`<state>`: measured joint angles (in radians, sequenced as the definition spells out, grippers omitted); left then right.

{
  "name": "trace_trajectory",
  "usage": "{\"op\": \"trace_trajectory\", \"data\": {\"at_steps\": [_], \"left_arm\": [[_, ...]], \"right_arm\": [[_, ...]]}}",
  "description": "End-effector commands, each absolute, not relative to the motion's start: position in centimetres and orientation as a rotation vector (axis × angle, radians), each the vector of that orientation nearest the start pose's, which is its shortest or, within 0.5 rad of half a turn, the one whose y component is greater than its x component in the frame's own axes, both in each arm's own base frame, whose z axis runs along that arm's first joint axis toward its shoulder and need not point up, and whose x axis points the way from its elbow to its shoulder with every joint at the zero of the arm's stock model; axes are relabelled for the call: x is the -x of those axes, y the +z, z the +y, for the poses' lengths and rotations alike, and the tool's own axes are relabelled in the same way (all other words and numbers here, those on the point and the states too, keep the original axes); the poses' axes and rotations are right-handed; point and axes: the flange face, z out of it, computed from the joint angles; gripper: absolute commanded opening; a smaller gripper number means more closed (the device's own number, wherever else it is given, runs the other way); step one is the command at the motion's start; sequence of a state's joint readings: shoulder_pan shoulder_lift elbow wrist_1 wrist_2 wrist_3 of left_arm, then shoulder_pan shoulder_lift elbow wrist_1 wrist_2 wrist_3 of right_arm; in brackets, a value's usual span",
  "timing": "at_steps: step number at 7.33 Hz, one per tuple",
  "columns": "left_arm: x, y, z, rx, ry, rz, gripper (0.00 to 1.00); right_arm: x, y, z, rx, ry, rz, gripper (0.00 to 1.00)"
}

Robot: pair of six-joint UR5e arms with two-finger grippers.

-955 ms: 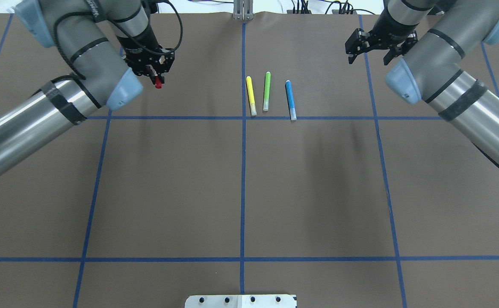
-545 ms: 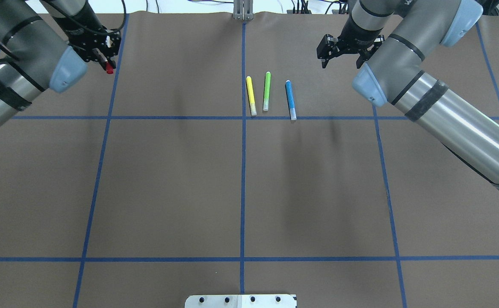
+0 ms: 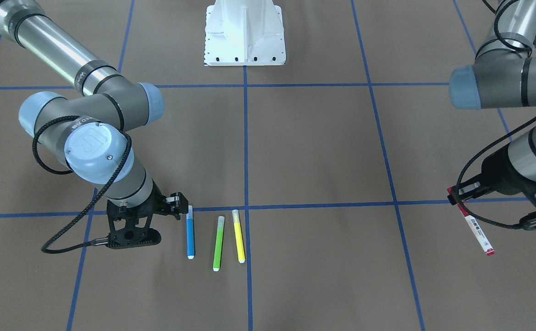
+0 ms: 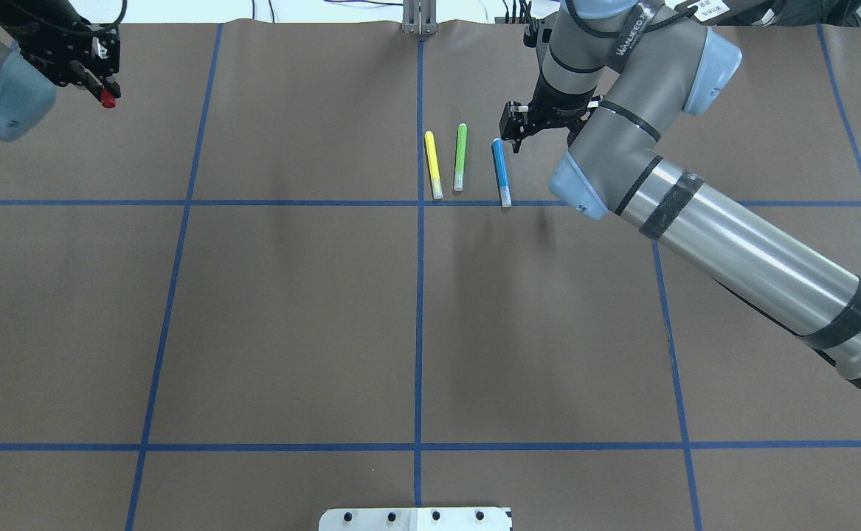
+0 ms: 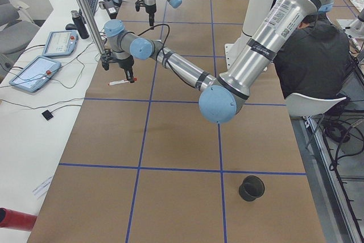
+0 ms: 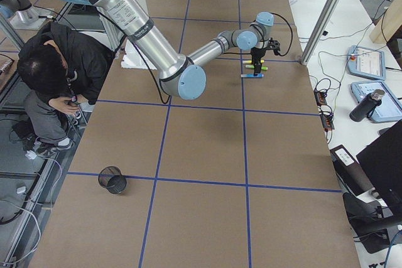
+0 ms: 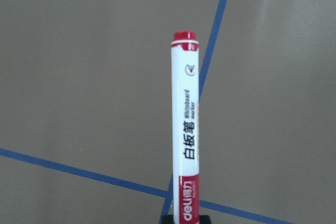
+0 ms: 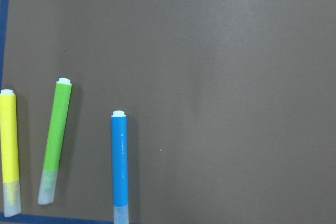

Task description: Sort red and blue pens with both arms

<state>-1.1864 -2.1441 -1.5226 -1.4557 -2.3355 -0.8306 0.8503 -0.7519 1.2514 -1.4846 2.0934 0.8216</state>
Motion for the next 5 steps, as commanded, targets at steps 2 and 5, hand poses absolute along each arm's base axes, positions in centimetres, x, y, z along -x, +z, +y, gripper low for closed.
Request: {"op": "trace_trajectory", "data": {"at_steps": [2,5], "left_arm": [[-15.4,33.4,-61.2,0.221,-0.336,0.77,0.0],[-9.9,36.8,-57.7,0.261,-0.318,0.727,0.0]], "right_arm": [[49.2,30.2,-64.4,-0.059,-0.031,-0.782,0.78],[52.2,30.2,-64.5,-0.059,-0.041,-0.752,0.7]]}}
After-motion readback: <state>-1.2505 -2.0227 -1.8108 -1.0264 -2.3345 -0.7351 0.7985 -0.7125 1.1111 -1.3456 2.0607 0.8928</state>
